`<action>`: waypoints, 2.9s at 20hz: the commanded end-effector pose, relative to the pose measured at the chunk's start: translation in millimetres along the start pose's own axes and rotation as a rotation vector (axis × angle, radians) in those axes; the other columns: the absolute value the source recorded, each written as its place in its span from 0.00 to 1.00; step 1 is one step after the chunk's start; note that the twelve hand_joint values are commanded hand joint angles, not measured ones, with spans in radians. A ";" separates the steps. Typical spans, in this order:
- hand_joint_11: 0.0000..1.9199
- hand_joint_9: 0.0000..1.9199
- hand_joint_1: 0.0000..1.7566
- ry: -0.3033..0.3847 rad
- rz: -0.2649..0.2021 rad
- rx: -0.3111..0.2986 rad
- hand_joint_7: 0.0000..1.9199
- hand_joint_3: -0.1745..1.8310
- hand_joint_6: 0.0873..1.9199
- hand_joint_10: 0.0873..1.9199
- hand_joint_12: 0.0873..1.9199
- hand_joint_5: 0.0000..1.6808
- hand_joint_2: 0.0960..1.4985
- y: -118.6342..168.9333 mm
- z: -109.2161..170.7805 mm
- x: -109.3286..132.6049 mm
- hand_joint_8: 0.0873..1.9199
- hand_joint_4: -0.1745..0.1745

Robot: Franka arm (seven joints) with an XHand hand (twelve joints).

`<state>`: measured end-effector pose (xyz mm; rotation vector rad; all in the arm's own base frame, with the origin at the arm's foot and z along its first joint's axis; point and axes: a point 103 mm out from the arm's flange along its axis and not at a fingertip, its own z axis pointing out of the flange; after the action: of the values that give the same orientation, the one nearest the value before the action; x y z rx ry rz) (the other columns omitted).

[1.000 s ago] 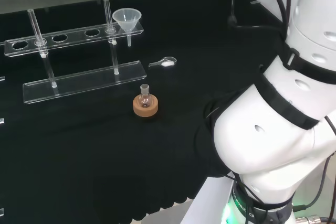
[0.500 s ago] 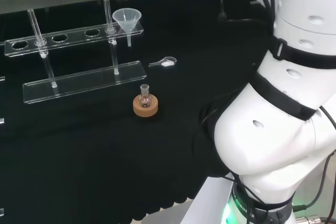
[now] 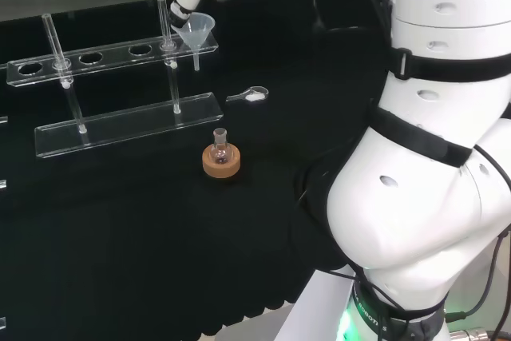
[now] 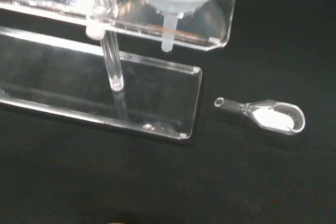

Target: Pick up the funnel from the transparent funnel stand.

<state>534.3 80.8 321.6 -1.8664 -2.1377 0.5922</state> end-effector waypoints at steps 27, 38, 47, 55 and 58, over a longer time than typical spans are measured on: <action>0.14 0.05 0.39 0.004 -0.019 0.083 0.00 0.35 0.00 0.45 0.77 0.04 0.34 42.4 26.5 -1.6 0.24 0.59; 0.15 0.11 0.39 0.001 -0.012 0.081 0.01 0.37 0.00 0.42 0.77 0.08 0.33 47.9 32.0 -6.3 0.29 0.58; 0.20 0.30 0.40 -0.011 -0.004 0.056 0.15 0.40 0.00 0.32 0.75 0.24 0.33 49.4 36.6 -5.1 0.34 0.48; 0.24 0.41 0.43 -0.032 0.017 -0.028 0.27 0.41 0.00 0.26 0.72 0.34 0.35 45.8 37.3 -8.5 0.34 0.42; 0.27 0.47 0.45 -0.045 0.023 -0.096 0.35 0.41 0.02 0.23 0.71 0.38 0.36 41.3 33.1 -8.4 0.34 0.38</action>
<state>559.8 73.3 265.6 -1.8696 -2.1389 0.6278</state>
